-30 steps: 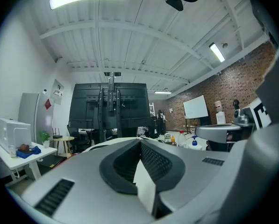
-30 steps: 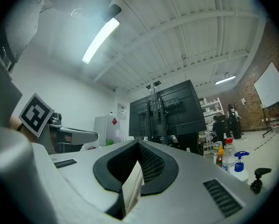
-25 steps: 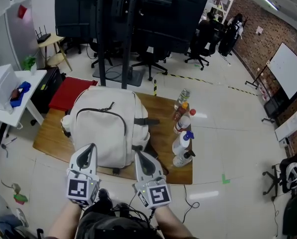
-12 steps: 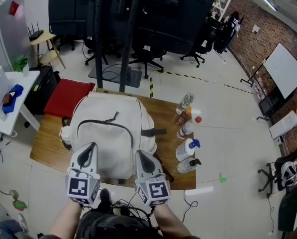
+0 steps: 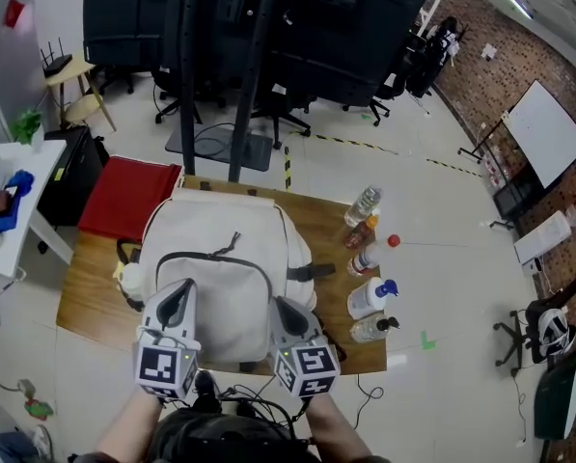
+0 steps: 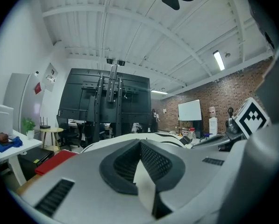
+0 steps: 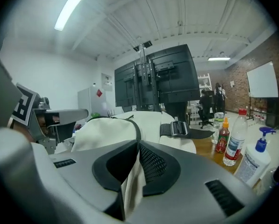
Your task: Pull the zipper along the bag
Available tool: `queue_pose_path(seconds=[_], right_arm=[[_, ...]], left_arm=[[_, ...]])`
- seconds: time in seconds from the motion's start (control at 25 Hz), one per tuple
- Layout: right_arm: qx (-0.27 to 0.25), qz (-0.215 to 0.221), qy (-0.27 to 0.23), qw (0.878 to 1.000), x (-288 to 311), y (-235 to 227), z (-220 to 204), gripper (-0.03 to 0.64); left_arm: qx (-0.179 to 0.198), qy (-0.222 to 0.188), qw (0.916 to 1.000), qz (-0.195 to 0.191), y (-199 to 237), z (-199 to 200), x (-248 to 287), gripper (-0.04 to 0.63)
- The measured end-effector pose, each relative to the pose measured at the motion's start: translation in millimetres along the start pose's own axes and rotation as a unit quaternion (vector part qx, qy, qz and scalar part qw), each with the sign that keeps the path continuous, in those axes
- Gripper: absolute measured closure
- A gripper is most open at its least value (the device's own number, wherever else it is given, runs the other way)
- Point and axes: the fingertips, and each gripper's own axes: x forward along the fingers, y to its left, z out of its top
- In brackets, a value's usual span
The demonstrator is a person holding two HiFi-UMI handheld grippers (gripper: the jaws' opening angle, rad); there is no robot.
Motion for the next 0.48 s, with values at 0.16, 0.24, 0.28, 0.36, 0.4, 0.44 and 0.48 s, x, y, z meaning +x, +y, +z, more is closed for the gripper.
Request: queue_pose_path(seconds=[0.16, 0.24, 0.28, 0.36, 0.4, 0.44, 0.48], right_arm=[[0.017, 0.005, 0.031, 0.999, 13.1, -1.2, -5.2, 0.546], [0.022, 0.004, 0.04, 0.999, 17.8, -3.1, -5.2, 0.52], [0.029, 0.005, 0.045, 0.999, 19.6, -3.8, -5.2, 0.508], [0.042, 0.009, 0.055, 0.998, 20.3, -4.4, -4.5, 0.495], [0.045, 0.012, 0.06, 0.997, 19.3, -3.9, -3.4, 0.486], [0.045, 0.016, 0.065, 0.997, 17.9, -2.4, -2.1, 0.478], [0.043, 0.021, 0.069, 0.996, 17.0, -0.1, -0.8, 0.451]], left_arm=[[-0.008, 0.006, 0.9998, -0.016, 13.8, -3.4, 11.6, 0.558], [-0.008, -0.008, 0.9997, -0.021, 20.8, -0.3, 16.6, 0.558], [-0.009, -0.007, 0.9996, -0.024, 23.7, -0.7, 18.5, 0.558], [-0.013, -0.003, 0.9995, -0.03, 27.3, -2.9, 22.2, 0.558], [-0.015, -0.006, 0.9993, -0.034, 27.8, -2.5, 24.2, 0.558], [-0.015, -0.009, 0.9991, -0.038, 27.2, -1.4, 25.9, 0.558], [-0.014, -0.009, 0.999, -0.042, 25.9, -0.6, 27.3, 0.558]])
